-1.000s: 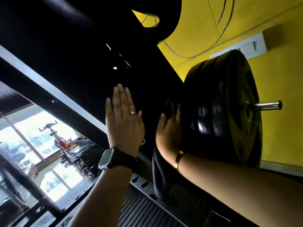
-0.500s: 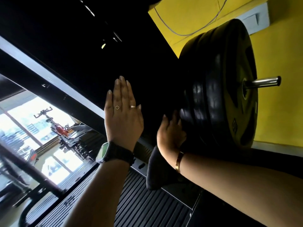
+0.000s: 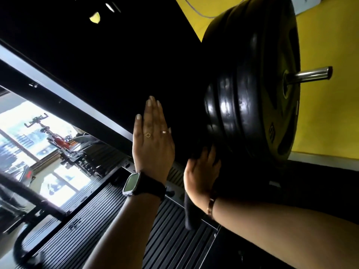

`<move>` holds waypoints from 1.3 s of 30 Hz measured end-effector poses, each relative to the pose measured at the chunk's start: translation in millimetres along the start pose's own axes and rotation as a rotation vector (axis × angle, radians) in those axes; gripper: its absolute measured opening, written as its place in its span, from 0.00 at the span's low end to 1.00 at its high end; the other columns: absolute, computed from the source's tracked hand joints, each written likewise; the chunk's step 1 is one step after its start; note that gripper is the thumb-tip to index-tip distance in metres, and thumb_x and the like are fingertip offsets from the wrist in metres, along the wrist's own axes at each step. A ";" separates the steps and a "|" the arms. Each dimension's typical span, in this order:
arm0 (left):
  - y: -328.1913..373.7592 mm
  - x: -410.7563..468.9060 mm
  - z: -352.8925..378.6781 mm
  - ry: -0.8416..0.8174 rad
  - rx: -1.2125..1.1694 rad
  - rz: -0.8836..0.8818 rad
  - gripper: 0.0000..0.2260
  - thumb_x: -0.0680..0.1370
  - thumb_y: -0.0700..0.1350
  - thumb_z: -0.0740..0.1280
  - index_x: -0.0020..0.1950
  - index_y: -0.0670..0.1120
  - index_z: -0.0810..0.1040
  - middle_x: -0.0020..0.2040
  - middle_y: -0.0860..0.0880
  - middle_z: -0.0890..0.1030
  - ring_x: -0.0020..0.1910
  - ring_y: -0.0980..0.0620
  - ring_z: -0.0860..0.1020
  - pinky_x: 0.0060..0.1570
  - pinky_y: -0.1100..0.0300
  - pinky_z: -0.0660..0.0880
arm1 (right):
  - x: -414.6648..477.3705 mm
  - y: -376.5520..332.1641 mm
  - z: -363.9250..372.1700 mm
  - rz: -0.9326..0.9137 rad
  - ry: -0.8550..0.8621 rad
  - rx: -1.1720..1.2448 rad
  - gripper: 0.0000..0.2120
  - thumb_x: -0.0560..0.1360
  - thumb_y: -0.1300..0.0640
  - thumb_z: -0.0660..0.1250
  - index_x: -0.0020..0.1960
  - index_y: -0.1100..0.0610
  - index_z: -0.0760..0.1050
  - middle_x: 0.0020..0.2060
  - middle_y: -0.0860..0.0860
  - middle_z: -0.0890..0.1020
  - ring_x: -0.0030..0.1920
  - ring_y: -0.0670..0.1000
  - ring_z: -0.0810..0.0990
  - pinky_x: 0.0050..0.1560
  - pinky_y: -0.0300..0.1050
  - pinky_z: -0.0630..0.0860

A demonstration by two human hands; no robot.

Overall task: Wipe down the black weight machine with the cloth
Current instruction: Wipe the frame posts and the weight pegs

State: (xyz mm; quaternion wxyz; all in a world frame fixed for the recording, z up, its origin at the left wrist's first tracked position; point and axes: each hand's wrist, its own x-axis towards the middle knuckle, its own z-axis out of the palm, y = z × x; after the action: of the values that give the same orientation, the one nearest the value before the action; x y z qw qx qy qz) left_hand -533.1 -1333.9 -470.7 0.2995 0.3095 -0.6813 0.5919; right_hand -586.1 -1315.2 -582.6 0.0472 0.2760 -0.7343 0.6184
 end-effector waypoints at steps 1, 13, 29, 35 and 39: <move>1.1 -0.9 0.5 0.004 0.006 -0.007 0.25 0.84 0.48 0.43 0.77 0.35 0.54 0.76 0.39 0.62 0.76 0.46 0.61 0.75 0.51 0.44 | -2.7 -10.5 -2.4 0.056 -0.024 0.024 0.27 0.72 0.51 0.54 0.64 0.65 0.75 0.63 0.65 0.76 0.51 0.73 0.77 0.48 0.66 0.76; 49.6 -40.7 10.9 -0.034 -0.005 -0.009 0.25 0.85 0.49 0.41 0.78 0.36 0.50 0.77 0.41 0.60 0.76 0.46 0.56 0.75 0.51 0.44 | -7.7 137.3 6.2 -0.431 -0.198 -0.045 0.24 0.83 0.45 0.41 0.73 0.54 0.60 0.73 0.58 0.61 0.65 0.59 0.66 0.65 0.52 0.61; 89.0 -57.9 26.0 -0.037 0.078 -0.064 0.25 0.85 0.50 0.44 0.78 0.36 0.56 0.76 0.41 0.64 0.74 0.46 0.56 0.74 0.50 0.50 | -15.3 201.3 13.3 -0.478 -0.333 -0.233 0.31 0.73 0.55 0.53 0.75 0.57 0.54 0.75 0.58 0.55 0.68 0.62 0.61 0.68 0.59 0.66; 98.3 -64.4 28.0 -0.031 0.083 -0.068 0.25 0.85 0.51 0.44 0.78 0.38 0.57 0.76 0.42 0.65 0.75 0.47 0.61 0.73 0.51 0.52 | -0.2 174.7 30.6 0.173 -0.256 -0.201 0.28 0.75 0.61 0.55 0.74 0.67 0.59 0.75 0.64 0.59 0.66 0.71 0.67 0.65 0.64 0.67; 113.4 -77.2 29.7 -0.051 0.052 -0.054 0.24 0.85 0.51 0.46 0.77 0.38 0.58 0.76 0.42 0.65 0.75 0.47 0.62 0.73 0.51 0.53 | -7.5 156.1 34.0 0.058 -0.089 0.026 0.28 0.71 0.61 0.53 0.71 0.65 0.66 0.70 0.67 0.67 0.61 0.68 0.74 0.60 0.63 0.72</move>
State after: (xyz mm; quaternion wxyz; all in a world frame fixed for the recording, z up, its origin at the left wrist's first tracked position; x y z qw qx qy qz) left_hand -573.8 -1346.0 -604.4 0.2897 0.3506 -0.6644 0.5931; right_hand -642.8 -1331.5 -731.2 -0.0070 0.2821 -0.7353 0.6161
